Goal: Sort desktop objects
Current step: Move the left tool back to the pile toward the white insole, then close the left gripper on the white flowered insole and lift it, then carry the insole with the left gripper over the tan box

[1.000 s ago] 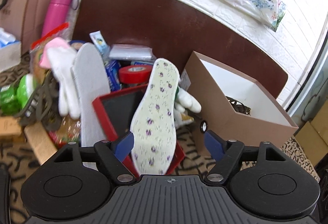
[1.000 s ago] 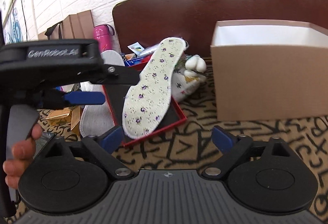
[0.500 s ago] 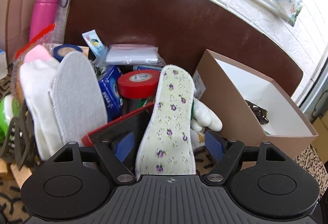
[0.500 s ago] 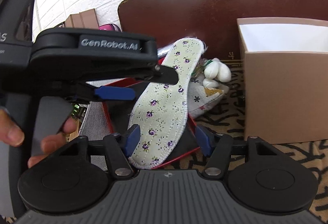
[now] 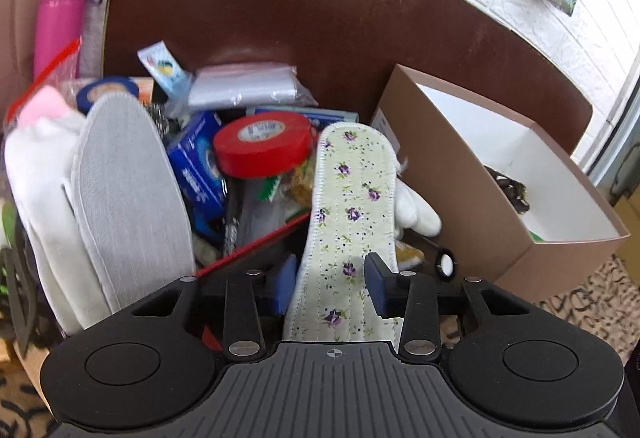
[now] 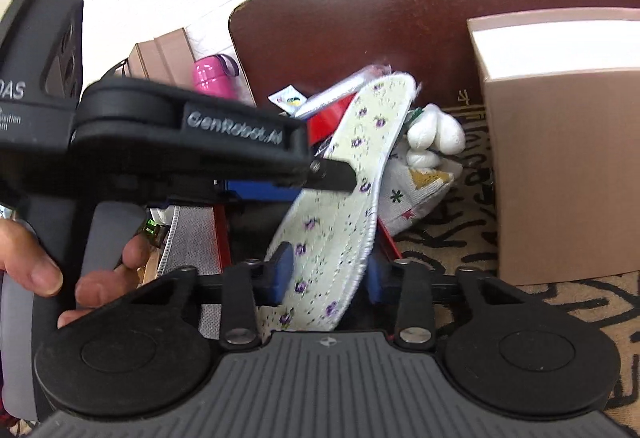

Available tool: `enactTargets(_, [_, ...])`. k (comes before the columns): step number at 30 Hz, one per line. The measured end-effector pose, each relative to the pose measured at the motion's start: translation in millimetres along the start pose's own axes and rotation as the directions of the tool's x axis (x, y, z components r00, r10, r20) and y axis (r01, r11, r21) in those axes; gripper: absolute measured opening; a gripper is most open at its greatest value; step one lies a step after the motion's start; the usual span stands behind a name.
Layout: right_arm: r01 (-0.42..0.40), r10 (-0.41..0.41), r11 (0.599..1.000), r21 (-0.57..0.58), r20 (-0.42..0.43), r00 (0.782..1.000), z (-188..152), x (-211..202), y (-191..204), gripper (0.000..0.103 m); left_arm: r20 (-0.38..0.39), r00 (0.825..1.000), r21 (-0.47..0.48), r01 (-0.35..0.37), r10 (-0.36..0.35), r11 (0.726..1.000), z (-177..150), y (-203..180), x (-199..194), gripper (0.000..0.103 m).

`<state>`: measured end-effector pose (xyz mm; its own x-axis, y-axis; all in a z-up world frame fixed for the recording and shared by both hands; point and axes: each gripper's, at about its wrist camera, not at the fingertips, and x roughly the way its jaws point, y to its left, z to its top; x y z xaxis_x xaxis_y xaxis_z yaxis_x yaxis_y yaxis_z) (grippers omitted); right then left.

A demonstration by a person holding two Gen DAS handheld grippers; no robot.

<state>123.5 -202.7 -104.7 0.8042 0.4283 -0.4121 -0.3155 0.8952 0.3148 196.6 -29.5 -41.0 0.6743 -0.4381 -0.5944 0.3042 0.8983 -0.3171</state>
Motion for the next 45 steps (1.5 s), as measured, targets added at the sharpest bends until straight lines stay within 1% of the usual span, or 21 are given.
enactTargets(1, [0.006,-0.006,1.0,-0.011,0.009,1.0,0.2,-2.6,1.6,0.03,-0.003,1.0,-0.008,0.01,-0.01,1.0,-1.3,-0.2,-0.6,0.052])
enactTargets(2, [0.009,-0.009,1.0,-0.023,0.018,1.0,0.3,-5.2,2.9,0.025,0.0,1.0,-0.017,0.016,-0.016,1.0,-2.5,-0.6,-1.0,0.058])
enactTargets(3, [0.009,-0.008,0.999,-0.036,0.019,1.0,0.8,-6.9,4.4,0.024,0.006,1.0,-0.03,0.024,-0.024,0.999,-4.1,-1.4,-1.8,0.069])
enactTargets(4, [0.006,-0.005,0.999,-0.051,0.016,1.0,1.3,-7.8,6.1,0.022,0.009,0.999,-0.043,0.042,-0.042,0.998,-5.2,-2.5,-2.7,0.075])
enactTargets(5, [0.004,-0.003,0.998,-0.069,0.013,1.0,2.1,-8.2,7.5,0.018,0.006,0.998,-0.054,0.063,-0.063,0.997,-5.8,-4.2,-3.3,0.086])
enactTargets(6, [-0.002,0.003,0.996,-0.092,0.015,1.0,2.9,-9.9,9.7,0.016,0.001,0.997,-0.062,0.078,-0.078,0.995,-5.6,-6.9,-3.6,0.088])
enactTargets(8, [0.005,-0.002,0.989,-0.147,0.019,1.0,3.4,-12.4,19.1,0.014,0.008,0.996,-0.043,0.084,-0.084,0.996,-5.8,-14.0,-5.2,0.088])
enactTargets(10, [0.017,-0.012,0.982,-0.188,0.028,1.0,3.5,-16.0,24.8,0.013,0.009,0.999,0.021,0.052,-0.052,0.998,-5.3,-20.2,-4.6,0.085])
enactTargets(11, [0.008,-0.002,0.982,-0.19,0.028,1.0,3.5,-17.9,25.1,0.013,-0.007,0.999,0.032,0.04,-0.04,0.999,-5.0,-20.6,-2.8,0.074])
enactTargets(12, [0.006,-0.001,0.982,-0.186,0.029,1.0,3.1,-19.6,25.2,0.013,-0.037,0.999,0.031,0.033,-0.032,0.999,-4.4,-19.7,0.3,0.057])
enactTargets(17, [0.002,0.003,0.983,-0.183,0.025,1.0,-1.6,-24.6,25.2,0.015,-0.066,0.996,0.018,0.058,-0.057,0.998,-6.4,-17.8,-1.5,0.042])
enactTargets(20, [0.007,-0.004,0.984,-0.178,0.018,1.0,0.2,-24.1,25.1,0.021,-0.065,0.996,0.021,0.057,-0.055,0.998,-8.3,-20.8,-4.8,0.043])
enactTargets(21, [0.011,-0.008,0.984,-0.177,0.015,1.0,-1.0,-25.7,25.8,0.021,-0.062,0.997,0.017,0.054,-0.053,0.998,-9.3,-20.4,-5.0,0.044])
enactTargets(24, [0.035,-0.035,0.983,-0.179,0.003,0.999,-4.6,-31.5,26.8,0.021,-0.074,0.996,0.009,0.054,-0.053,0.999,-10.7,-20.8,-4.6,0.04])
enactTargets(25, [0.034,-0.035,0.984,-0.172,-0.003,0.999,-3.7,-31.0,27.3,0.021,-0.077,0.996,0.015,0.053,-0.052,0.998,-11.1,-23.0,-5.1,0.038])
enactTargets(26, [0.033,-0.035,0.985,-0.17,-0.009,0.999,-3.4,-31.5,26.7,0.019,-0.081,0.995,0.023,0.06,-0.058,0.998,-12.1,-25.9,-6.2,0.028])
enactTargets(27, [0.03,-0.033,0.985,-0.173,-0.014,0.999,-6.0,-34.8,27.7,0.018,-0.081,0.995,0.033,0.06,-0.058,0.998,-13.1,-29.8,-8.2,0.023])
enactTargets(30, [0.035,-0.036,0.979,-0.202,-0.001,0.999,-5.0,-42.0,32.9,0.015,-0.056,0.997,0.065,0.056,-0.052,0.996,-15.0,-40.4,-16.0,0.012])
enactTargets(32, [0.042,-0.04,0.976,-0.212,0.017,0.999,-2.4,-47.3,33.8,0.014,-0.035,0.998,0.052,0.06,-0.058,0.997,-13.5,-42.5,-22.4,0.008])
enactTargets(38, [0.047,-0.029,0.976,-0.212,0.085,0.996,10.4,-69.8,31.4,0.011,0.042,0.996,0.05,0.07,-0.072,0.996,-4.9,-58.9,-44.8,0.008])
enactTargets(45, [0.084,-0.038,0.97,-0.228,0.198,0.979,30.5,-107.8,30.7,0.011,0.137,0.983,0.095,0.113,-0.125,0.989,16.2,-94.3,-65.6,0.007])
